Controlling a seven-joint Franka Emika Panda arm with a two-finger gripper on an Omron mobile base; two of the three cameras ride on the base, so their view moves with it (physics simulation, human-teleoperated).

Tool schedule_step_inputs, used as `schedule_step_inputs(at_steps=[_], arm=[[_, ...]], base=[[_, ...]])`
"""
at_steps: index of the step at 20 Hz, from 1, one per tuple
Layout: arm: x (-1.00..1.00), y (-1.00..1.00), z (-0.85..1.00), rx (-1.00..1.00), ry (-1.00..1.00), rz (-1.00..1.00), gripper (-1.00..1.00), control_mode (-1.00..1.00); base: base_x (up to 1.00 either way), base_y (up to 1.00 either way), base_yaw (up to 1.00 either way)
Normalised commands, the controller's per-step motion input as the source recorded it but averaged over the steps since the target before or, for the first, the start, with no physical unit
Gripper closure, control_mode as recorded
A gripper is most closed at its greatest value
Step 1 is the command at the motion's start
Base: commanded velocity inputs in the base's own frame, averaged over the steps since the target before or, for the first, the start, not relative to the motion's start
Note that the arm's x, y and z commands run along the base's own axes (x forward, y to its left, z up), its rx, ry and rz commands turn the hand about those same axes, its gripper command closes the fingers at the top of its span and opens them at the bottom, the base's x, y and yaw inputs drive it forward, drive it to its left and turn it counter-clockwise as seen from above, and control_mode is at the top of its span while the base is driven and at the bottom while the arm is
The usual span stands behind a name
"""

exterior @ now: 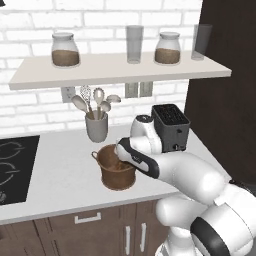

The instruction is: Open the cabinet, pick up the bread from the cabinet and place it in the basket. Then move the basket to the dining counter.

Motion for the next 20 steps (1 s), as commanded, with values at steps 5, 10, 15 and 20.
schedule_step_inputs(at_steps=[5,10,15,20], arm=[[0.00,0.18,-0.26,-0.01,0.02,0.00,1.00,-1.00],[-0.24,-0.07,0.00,0.00,0.00,0.00,1.00,-1.00],[-0.48,-0.18,0.74,0.04,-0.05,-0.02,1.00,-1.00],[-0.57,-0.18,0.98,0.02,-0.14,0.00,1.00,-1.00]], base=[[0.00,0.00,0.00],[0.00,0.00,0.00],[0.00,0.00,0.00],[0.00,0.00,0.00]])
